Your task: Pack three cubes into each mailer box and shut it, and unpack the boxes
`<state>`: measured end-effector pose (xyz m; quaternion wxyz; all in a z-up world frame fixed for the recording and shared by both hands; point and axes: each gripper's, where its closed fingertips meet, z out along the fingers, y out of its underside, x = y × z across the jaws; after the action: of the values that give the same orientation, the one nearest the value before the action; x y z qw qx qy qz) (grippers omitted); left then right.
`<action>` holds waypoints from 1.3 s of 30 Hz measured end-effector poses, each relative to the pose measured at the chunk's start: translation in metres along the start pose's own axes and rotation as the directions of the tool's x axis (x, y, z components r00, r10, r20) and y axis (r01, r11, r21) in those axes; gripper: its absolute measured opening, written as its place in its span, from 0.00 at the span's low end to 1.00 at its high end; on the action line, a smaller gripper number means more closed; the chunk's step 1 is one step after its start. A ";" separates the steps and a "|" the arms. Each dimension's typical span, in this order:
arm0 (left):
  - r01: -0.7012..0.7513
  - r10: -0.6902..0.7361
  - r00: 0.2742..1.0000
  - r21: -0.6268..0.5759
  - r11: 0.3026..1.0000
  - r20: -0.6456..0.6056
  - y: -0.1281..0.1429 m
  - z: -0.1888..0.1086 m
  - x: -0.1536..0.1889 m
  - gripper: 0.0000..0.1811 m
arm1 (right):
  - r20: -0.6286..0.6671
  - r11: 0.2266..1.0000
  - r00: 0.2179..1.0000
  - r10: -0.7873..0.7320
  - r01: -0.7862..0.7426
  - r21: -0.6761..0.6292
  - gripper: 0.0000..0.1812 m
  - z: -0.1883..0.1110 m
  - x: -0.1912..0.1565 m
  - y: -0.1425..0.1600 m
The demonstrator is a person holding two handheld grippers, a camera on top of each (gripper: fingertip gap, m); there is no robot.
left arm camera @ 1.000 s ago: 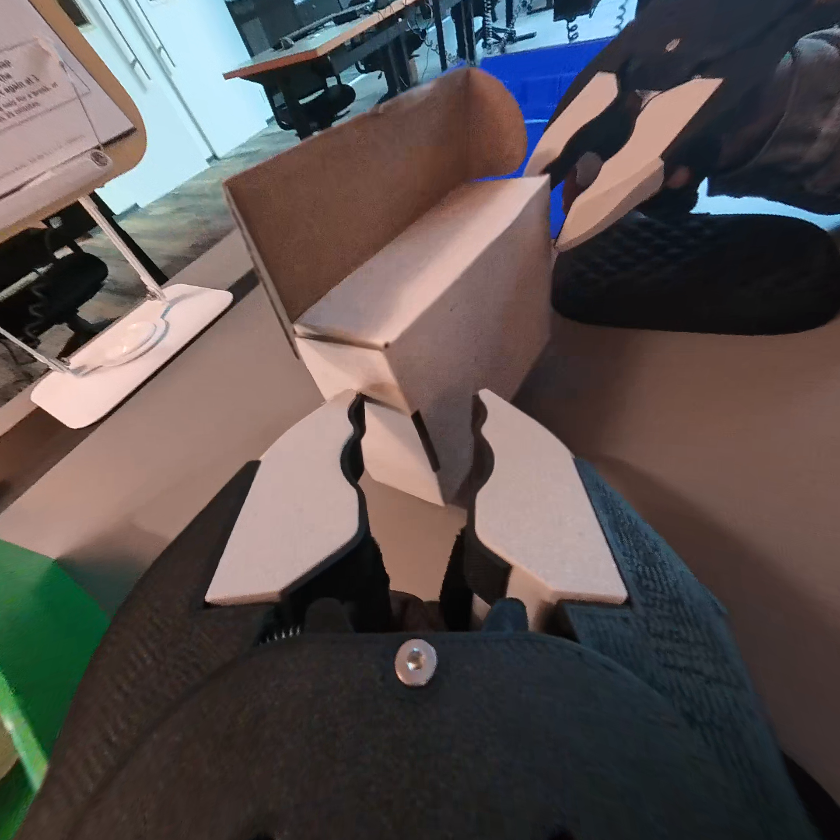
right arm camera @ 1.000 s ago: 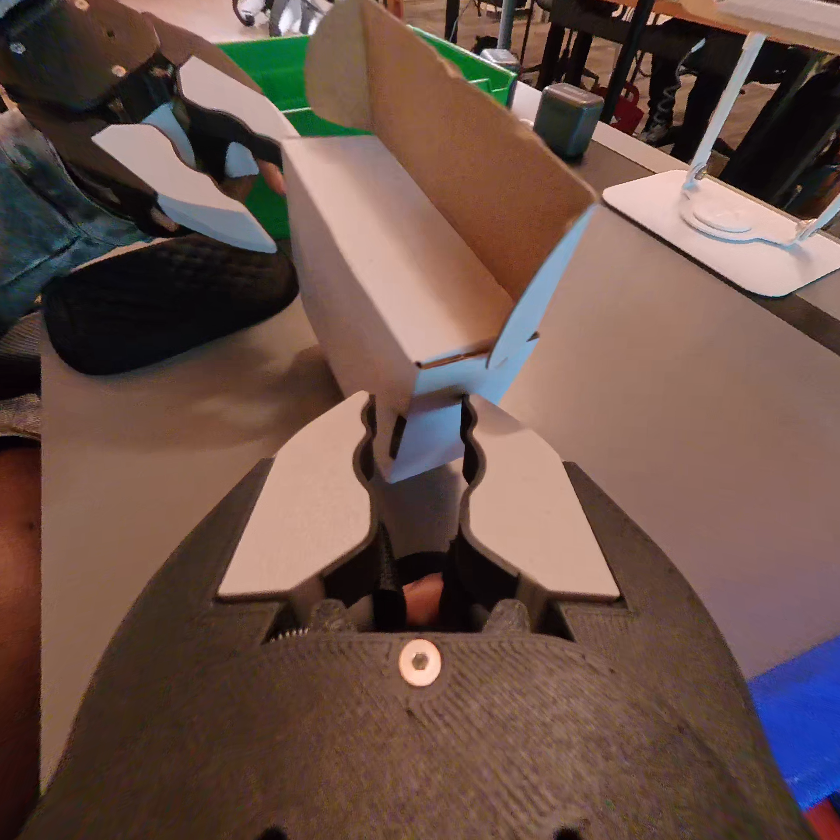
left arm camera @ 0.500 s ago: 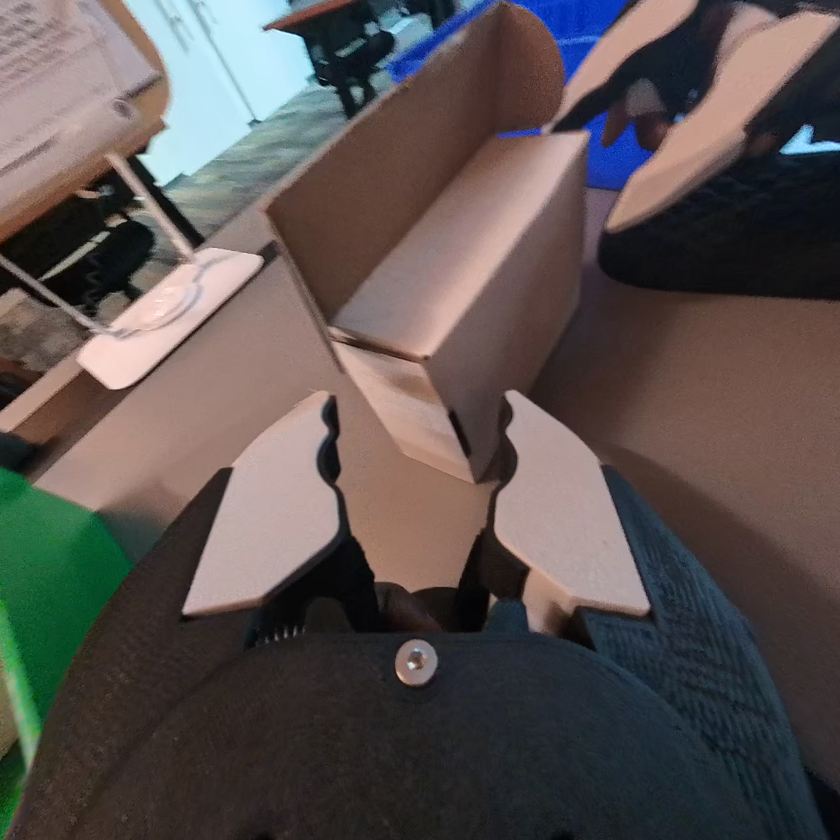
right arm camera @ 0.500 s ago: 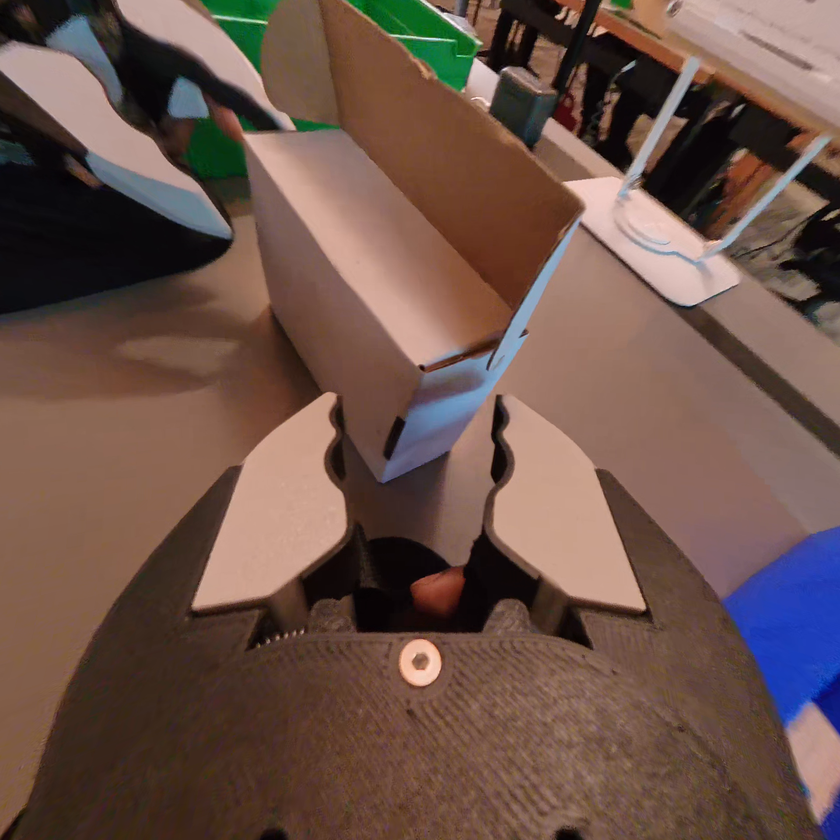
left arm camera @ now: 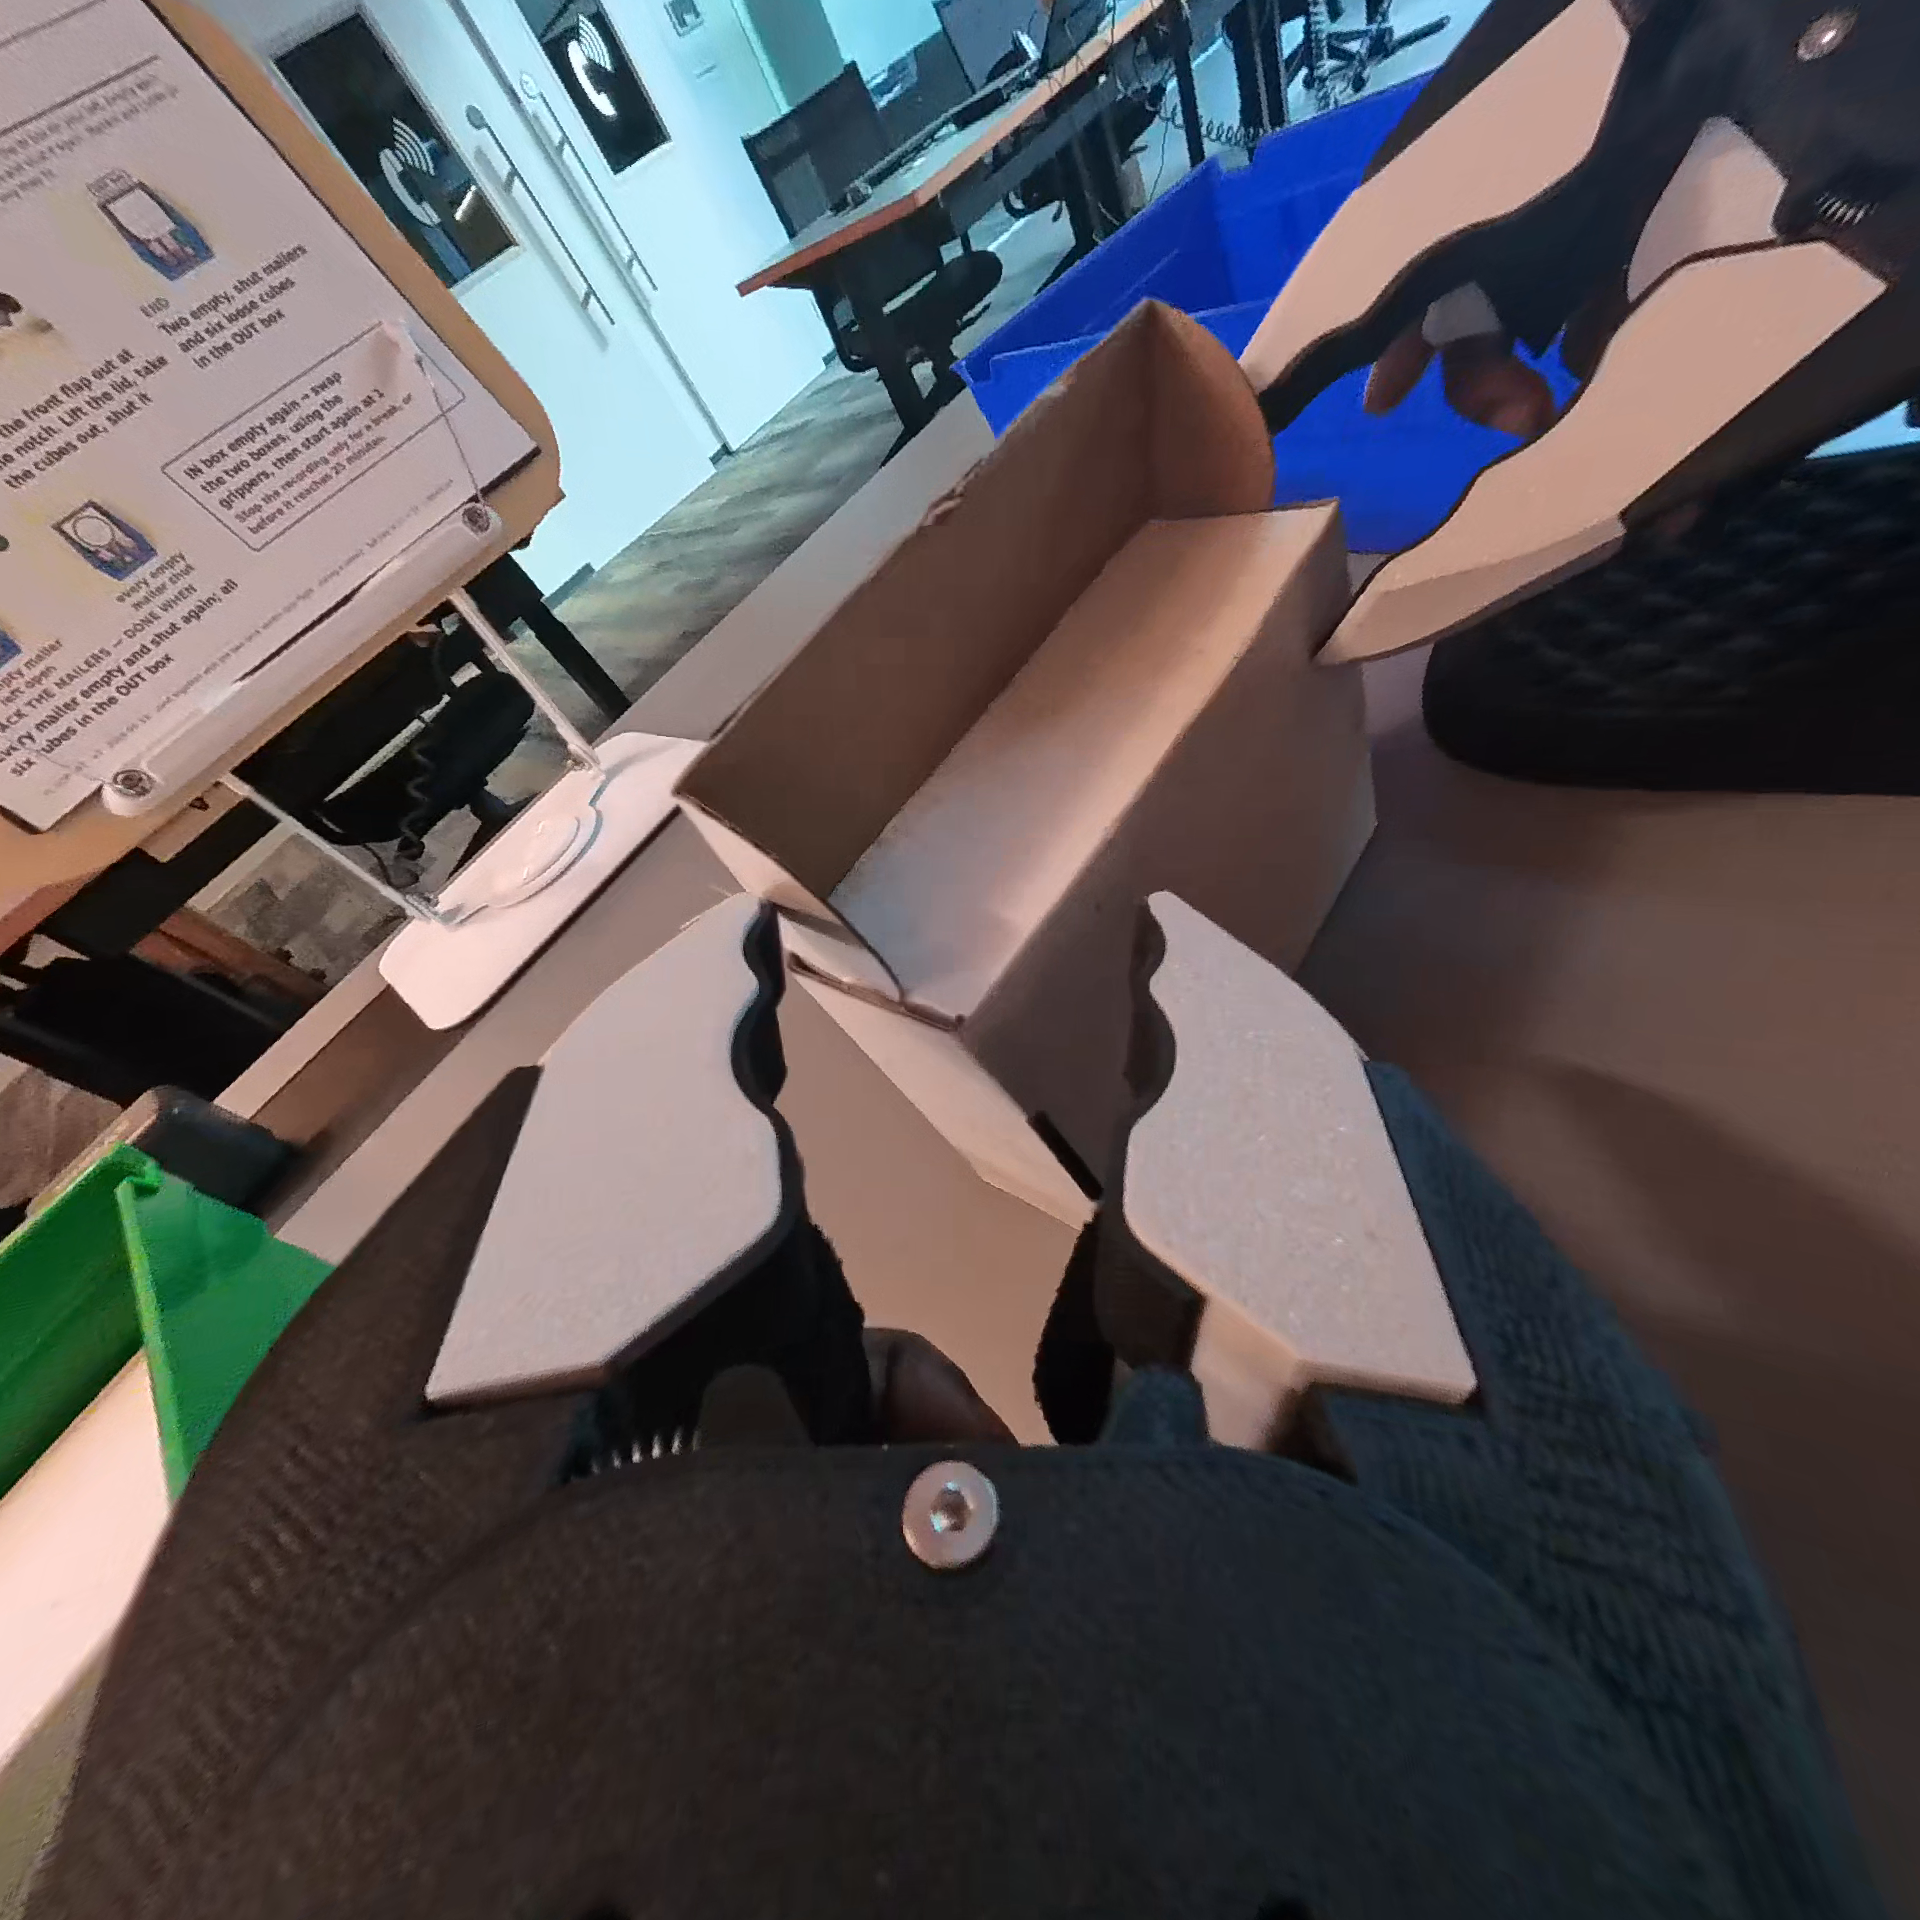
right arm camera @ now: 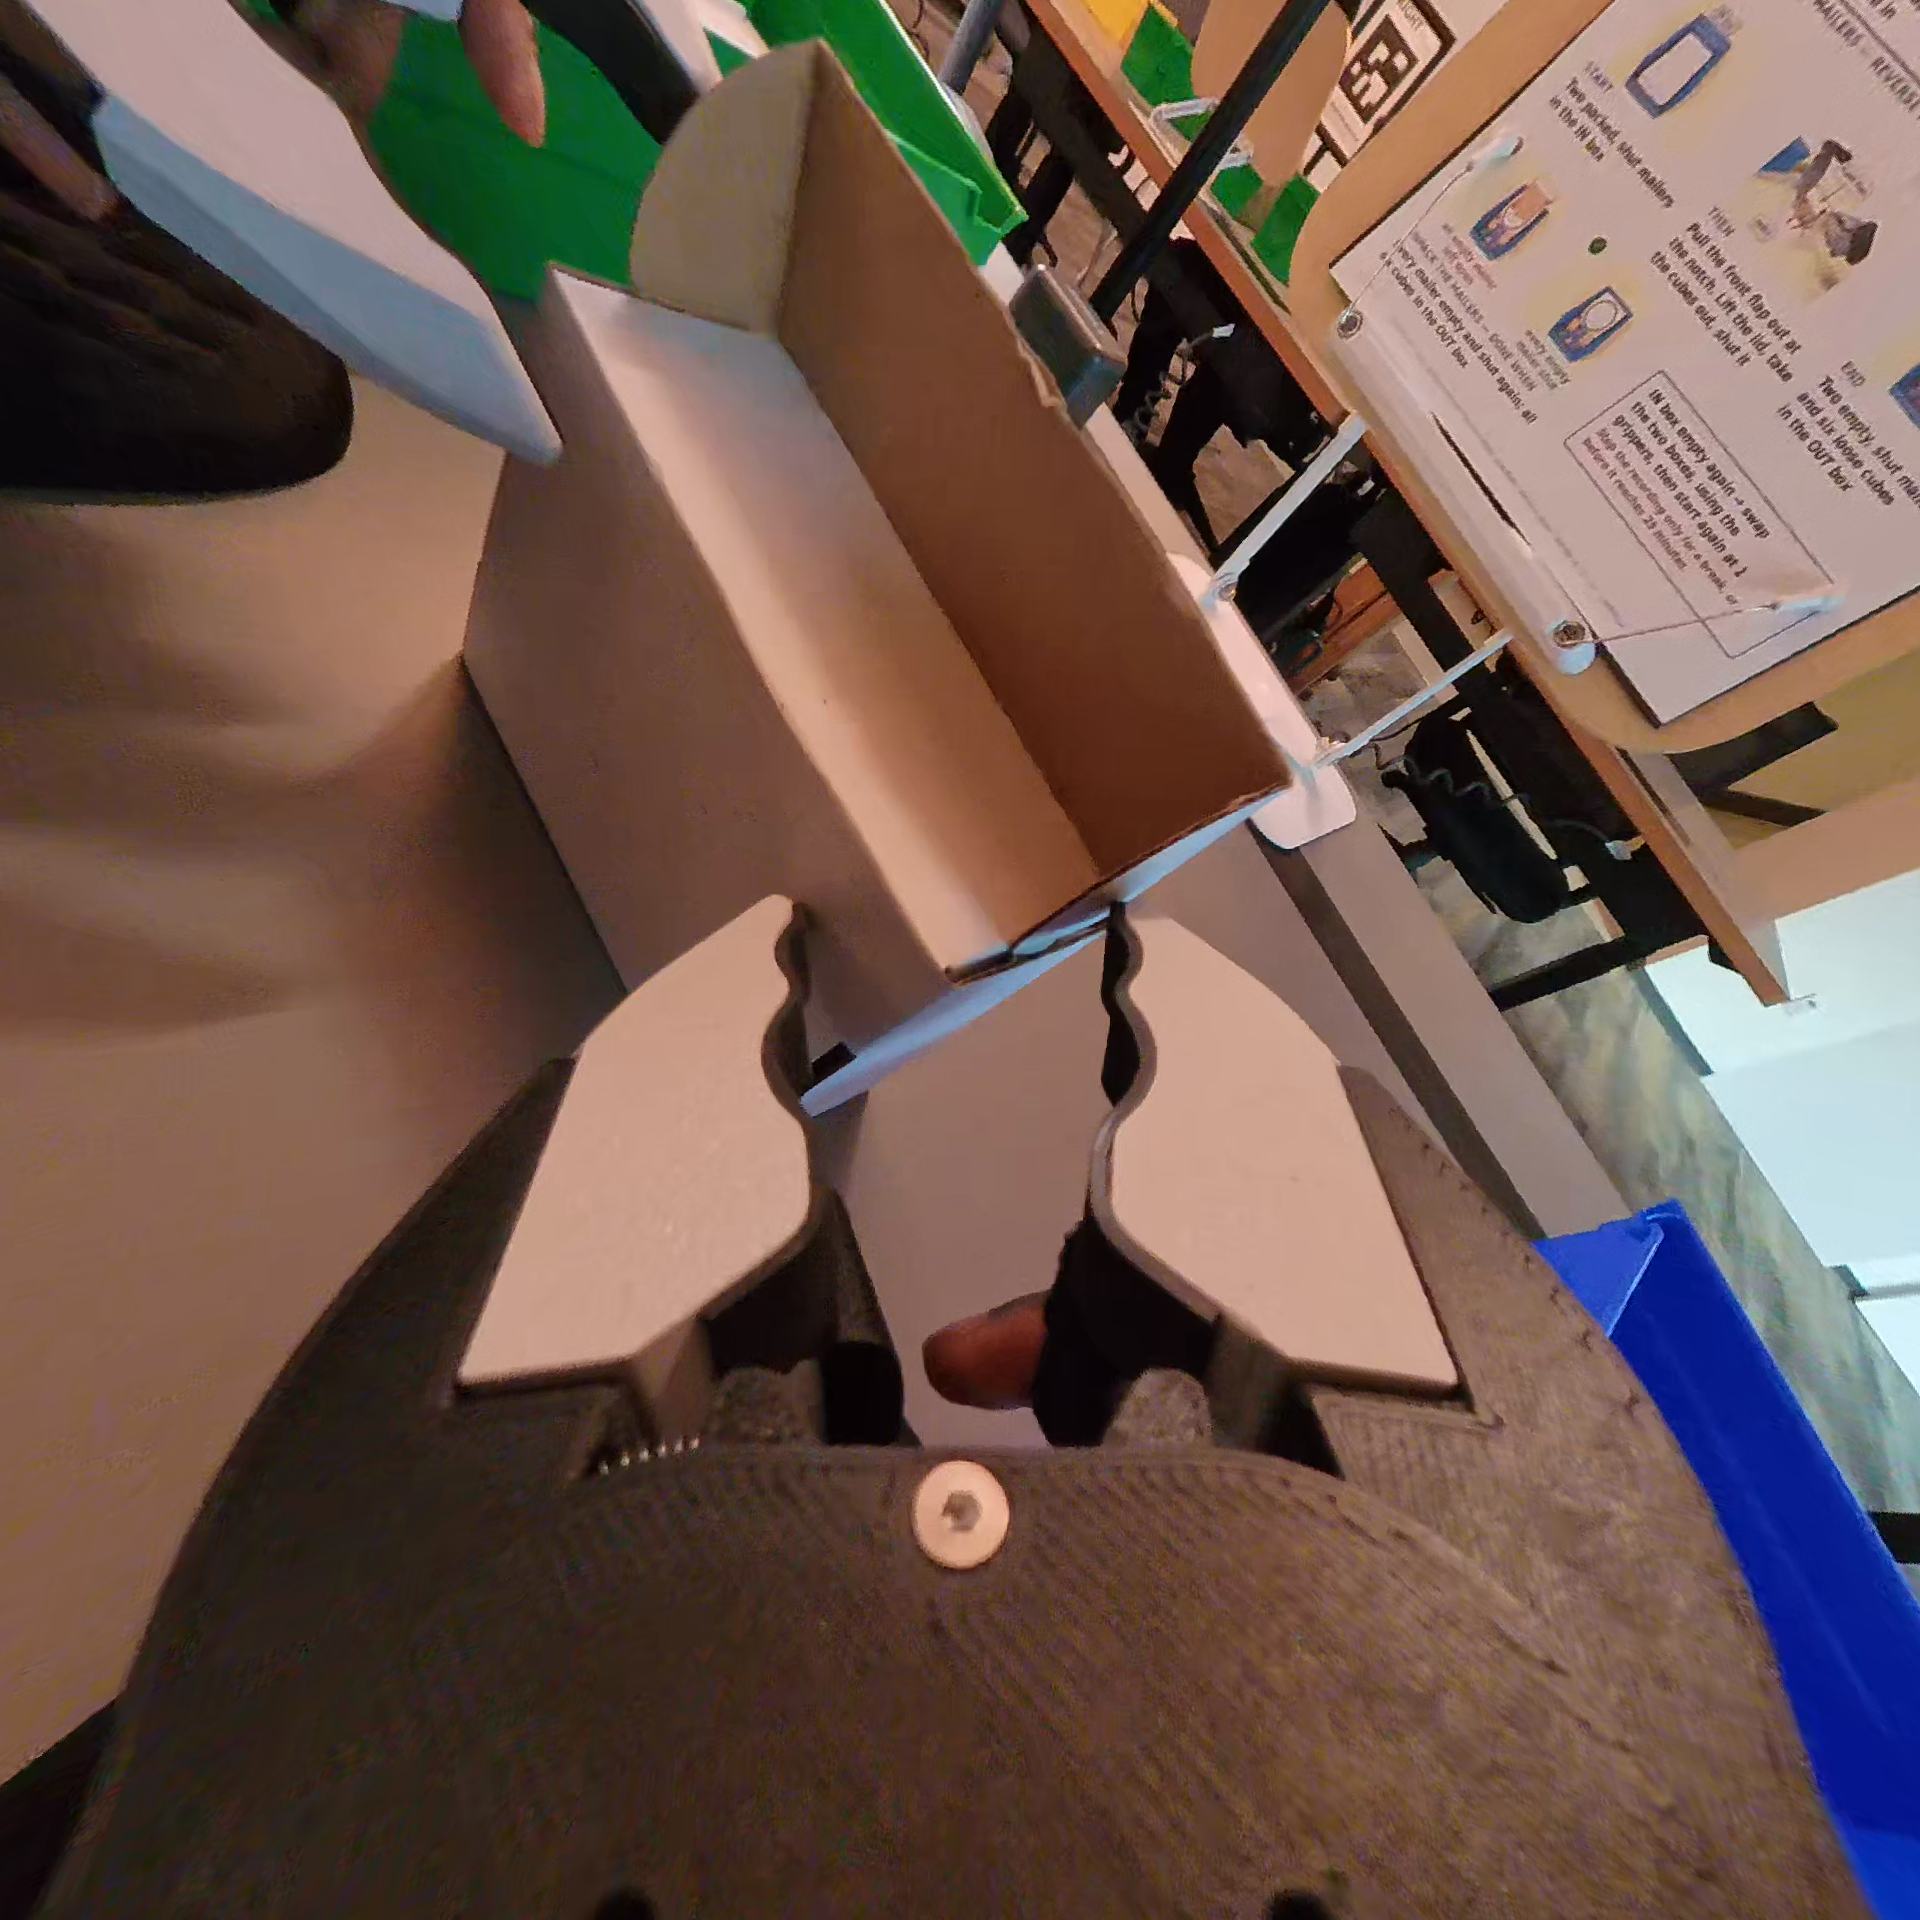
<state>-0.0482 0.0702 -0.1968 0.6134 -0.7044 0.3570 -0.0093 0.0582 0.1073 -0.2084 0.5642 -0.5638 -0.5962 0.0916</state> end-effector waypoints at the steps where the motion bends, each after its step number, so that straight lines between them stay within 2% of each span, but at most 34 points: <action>1: -0.002 0.002 1.000 0.000 1.000 -0.002 0.001 -0.001 0.001 0.35 | 0.005 1.000 1.000 -0.002 0.002 -0.004 0.29 0.000 -0.001 0.002; 6: -0.123 0.124 0.992 -0.066 0.990 0.012 0.015 0.000 0.006 0.33 | -0.017 0.997 0.998 -0.068 0.067 -0.030 0.29 -0.001 -0.008 0.008; 9: -0.136 0.136 0.991 -0.082 0.987 -0.003 0.020 0.000 0.008 0.31 | 0.000 0.998 0.998 -0.058 0.058 -0.021 0.29 -0.003 -0.008 0.008; 15: -0.003 0.004 1.000 0.036 0.999 -0.014 -0.002 -0.016 -0.009 0.23 | 0.115 0.980 0.978 0.171 -0.182 0.087 0.28 -0.021 0.008 -0.009; 16: 0.027 -0.027 1.000 0.076 0.997 0.002 -0.010 -0.018 -0.016 0.21 | 0.114 0.968 0.971 0.210 -0.223 0.113 0.25 -0.024 0.015 -0.015; 17: 0.067 -0.070 0.997 0.124 0.990 0.020 -0.020 -0.021 -0.024 0.15 | 0.100 0.952 0.963 0.252 -0.265 0.151 0.20 -0.027 0.026 -0.022; 19: 0.171 -0.179 0.983 0.201 0.965 0.026 -0.037 -0.023 -0.038 0.03 | 0.077 0.896 0.926 0.370 -0.378 0.233 0.04 -0.031 0.048 -0.038; 21: 0.265 -0.270 0.963 0.217 0.940 -0.007 -0.046 -0.018 -0.046 0.00 | 0.126 0.818 0.862 0.491 -0.506 0.273 0.00 -0.029 0.061 -0.050; 23: 0.315 -0.315 0.949 0.192 0.929 -0.030 -0.045 -0.008 -0.049 0.00 | 0.150 0.782 0.818 0.556 -0.575 0.240 0.00 -0.019 0.066 -0.048; 26: 0.357 -0.349 0.934 0.125 0.926 -0.081 -0.033 0.003 -0.041 0.00 | 0.141 0.797 0.811 0.567 -0.584 0.154 0.00 -0.007 0.057 -0.030; 30: 0.360 -0.349 0.927 0.068 0.930 -0.137 -0.021 0.003 -0.024 0.00 | 0.186 0.796 0.803 0.566 -0.592 0.130 0.00 -0.008 0.037 -0.021; 34: 0.344 -0.340 0.929 0.002 0.939 -0.146 -0.004 0.005 -0.012 0.00 | 0.182 0.834 0.830 0.527 -0.547 0.076 0.00 -0.004 0.020 -0.007; 39: 0.331 -0.332 0.929 -0.028 0.943 -0.162 0.004 0.006 -0.007 0.00 | 0.140 0.862 0.867 0.478 -0.494 0.114 0.00 -0.003 0.016 -0.002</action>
<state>-0.0524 0.0788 -0.1989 0.5714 -0.7515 0.2823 -0.1706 0.0637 0.1174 -0.1963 0.5298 -0.6473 -0.4557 0.3045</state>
